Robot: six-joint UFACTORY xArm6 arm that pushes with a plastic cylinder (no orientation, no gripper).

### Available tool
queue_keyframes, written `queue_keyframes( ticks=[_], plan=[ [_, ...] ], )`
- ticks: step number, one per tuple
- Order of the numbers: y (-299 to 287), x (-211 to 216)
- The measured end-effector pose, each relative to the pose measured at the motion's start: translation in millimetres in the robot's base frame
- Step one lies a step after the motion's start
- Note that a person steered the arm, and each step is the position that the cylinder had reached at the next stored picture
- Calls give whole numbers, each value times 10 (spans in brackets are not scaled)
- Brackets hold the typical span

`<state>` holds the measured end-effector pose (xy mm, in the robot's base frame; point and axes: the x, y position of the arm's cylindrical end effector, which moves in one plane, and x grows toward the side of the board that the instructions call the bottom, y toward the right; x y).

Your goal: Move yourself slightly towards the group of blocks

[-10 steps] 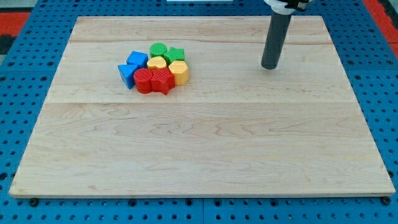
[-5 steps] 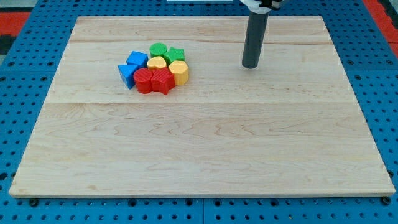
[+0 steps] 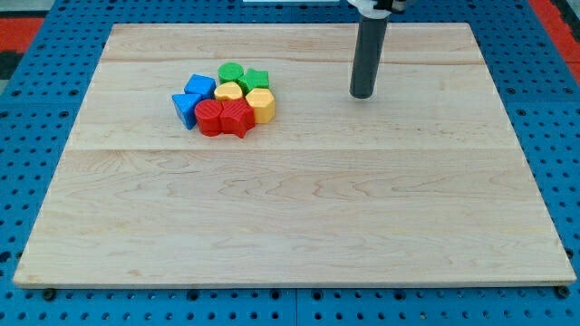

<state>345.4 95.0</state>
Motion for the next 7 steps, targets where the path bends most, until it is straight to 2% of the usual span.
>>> queue_keyframes(
  ticks=[5, 7],
  plan=[
    [-8, -71],
    [-198, -71]
  ],
)
